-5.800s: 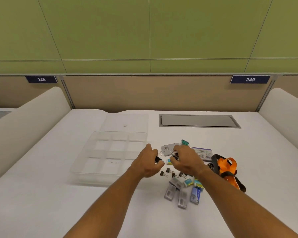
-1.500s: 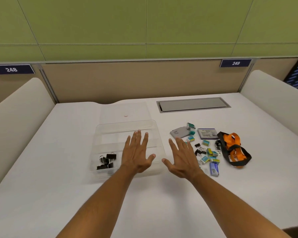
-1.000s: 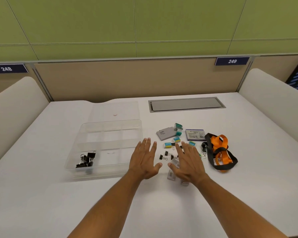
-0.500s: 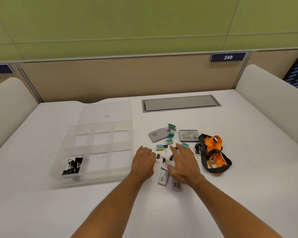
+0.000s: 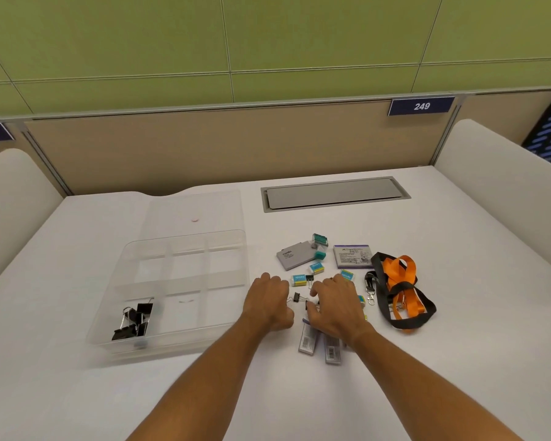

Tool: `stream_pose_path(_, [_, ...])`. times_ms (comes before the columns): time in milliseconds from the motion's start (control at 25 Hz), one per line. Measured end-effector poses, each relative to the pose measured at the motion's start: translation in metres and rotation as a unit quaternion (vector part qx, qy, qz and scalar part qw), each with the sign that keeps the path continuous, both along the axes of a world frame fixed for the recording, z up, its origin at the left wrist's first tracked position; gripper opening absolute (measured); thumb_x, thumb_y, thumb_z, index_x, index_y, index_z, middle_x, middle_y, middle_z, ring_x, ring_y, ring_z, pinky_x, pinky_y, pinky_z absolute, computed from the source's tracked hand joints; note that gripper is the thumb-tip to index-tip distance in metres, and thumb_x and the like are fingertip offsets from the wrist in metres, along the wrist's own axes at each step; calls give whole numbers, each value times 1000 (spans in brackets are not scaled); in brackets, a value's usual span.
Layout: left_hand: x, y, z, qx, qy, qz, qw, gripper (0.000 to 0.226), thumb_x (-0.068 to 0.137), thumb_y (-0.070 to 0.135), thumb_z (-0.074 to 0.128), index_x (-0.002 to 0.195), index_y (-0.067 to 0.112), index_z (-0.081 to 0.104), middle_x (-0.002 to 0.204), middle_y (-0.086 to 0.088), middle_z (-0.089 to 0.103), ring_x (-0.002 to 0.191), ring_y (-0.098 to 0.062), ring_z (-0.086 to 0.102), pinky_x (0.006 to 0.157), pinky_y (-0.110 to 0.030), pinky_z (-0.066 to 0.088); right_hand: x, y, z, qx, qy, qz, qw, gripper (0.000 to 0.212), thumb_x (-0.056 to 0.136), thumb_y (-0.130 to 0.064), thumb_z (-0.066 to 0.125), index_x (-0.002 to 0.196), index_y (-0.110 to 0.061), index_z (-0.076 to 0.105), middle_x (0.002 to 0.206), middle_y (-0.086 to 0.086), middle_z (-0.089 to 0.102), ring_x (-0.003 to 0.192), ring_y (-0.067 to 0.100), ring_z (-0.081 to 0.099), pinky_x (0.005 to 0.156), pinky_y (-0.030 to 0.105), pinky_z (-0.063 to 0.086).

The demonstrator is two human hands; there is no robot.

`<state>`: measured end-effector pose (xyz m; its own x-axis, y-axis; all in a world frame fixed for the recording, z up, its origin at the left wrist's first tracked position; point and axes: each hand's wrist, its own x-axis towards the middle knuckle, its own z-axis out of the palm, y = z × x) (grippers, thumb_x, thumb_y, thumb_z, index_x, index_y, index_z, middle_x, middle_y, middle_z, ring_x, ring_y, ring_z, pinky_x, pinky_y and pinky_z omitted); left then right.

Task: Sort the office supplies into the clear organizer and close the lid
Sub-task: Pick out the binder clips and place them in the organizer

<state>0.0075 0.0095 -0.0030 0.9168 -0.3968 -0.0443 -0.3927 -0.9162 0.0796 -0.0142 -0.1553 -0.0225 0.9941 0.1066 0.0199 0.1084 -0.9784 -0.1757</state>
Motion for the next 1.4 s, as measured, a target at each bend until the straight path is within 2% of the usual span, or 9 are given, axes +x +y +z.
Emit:
stream_pose_path(160, [7, 2, 2, -86, 43, 31, 995, 22, 72, 21, 59, 76, 15, 38, 88, -10, 60, 73, -20, 42, 59, -28, 29, 5, 11, -2, -10, 38, -7, 999, 36, 81, -51, 53, 107, -25, 57, 106, -1, 67, 110, 23, 47, 92, 42, 35])
stream_pose_path(400, [15, 2, 5, -96, 70, 49, 992, 22, 71, 11, 59, 80, 14, 39, 91, -13, 60, 83, -30, 57, 57, -29, 34, 11, 18, -2, -12, 60, -38, 997, 34, 85, -39, 55, 114, -21, 55, 110, 3, 66, 112, 24, 48, 92, 41, 38])
stream_pose_path(640, [21, -5, 3, -136, 75, 67, 986, 30, 83, 13, 59, 112, 10, 55, 114, -11, 57, 91, -20, 52, 68, -25, 43, 17, 8, -1, 95, 51, -57, 993, 31, 84, -29, 58, 115, -24, 57, 102, 2, 69, 107, 22, 51, 88, 35, 40])
stream_pose_path(760, [23, -11, 0, -138, 74, 70, 985, 21, 90, 20, 56, 108, 8, 59, 111, -12, 55, 83, -16, 48, 67, -25, 43, 17, 3, -2, 109, 62, -51, 991, 31, 83, -26, 60, 113, -22, 59, 101, 3, 69, 102, 21, 55, 83, 33, 44])
stream_pose_path(880, [24, -13, -2, -133, 77, 57, 986, 18, 93, 20, 52, 103, 7, 58, 108, -14, 59, 89, -24, 56, 71, -30, 45, 18, -1, -1, 128, 75, -49, 988, 37, 77, -18, 62, 114, -20, 60, 106, 3, 63, 102, 20, 54, 83, 32, 47])
stream_pose_path(1040, [24, -11, -6, -116, 83, 39, 989, 9, 92, 12, 43, 90, 8, 51, 102, -19, 59, 87, -30, 55, 68, -35, 41, 21, -12, 1, 55, 88, 16, 995, 42, 76, -18, 63, 118, -22, 59, 113, 3, 58, 108, 21, 50, 90, 34, 45])
stream_pose_path(1240, [22, -13, -16, -148, 113, 29, 982, 13, 90, 12, 41, 96, 7, 52, 100, -17, 58, 87, -30, 54, 77, -42, 48, 23, -12, 1, -21, 72, 51, 996, 32, 87, -29, 57, 117, -21, 62, 114, 7, 55, 109, 23, 49, 93, 37, 44])
stream_pose_path(1320, [22, -16, -17, -155, 108, 25, 982, 14, 90, 11, 39, 93, 8, 52, 98, -15, 58, 86, -29, 53, 77, -43, 48, 22, -13, 2, 4, 60, 49, 997, 29, 85, -34, 58, 110, -19, 64, 107, 6, 57, 102, 21, 50, 87, 34, 45])
stream_pose_path(1400, [24, -18, -17, -157, 94, 20, 983, 15, 94, 15, 37, 89, 9, 49, 96, -15, 57, 83, -29, 54, 74, -42, 47, 20, -16, 5, 103, 55, 6, 993, 26, 80, -36, 63, 99, -18, 65, 97, 2, 60, 92, 17, 54, 80, 33, 49])
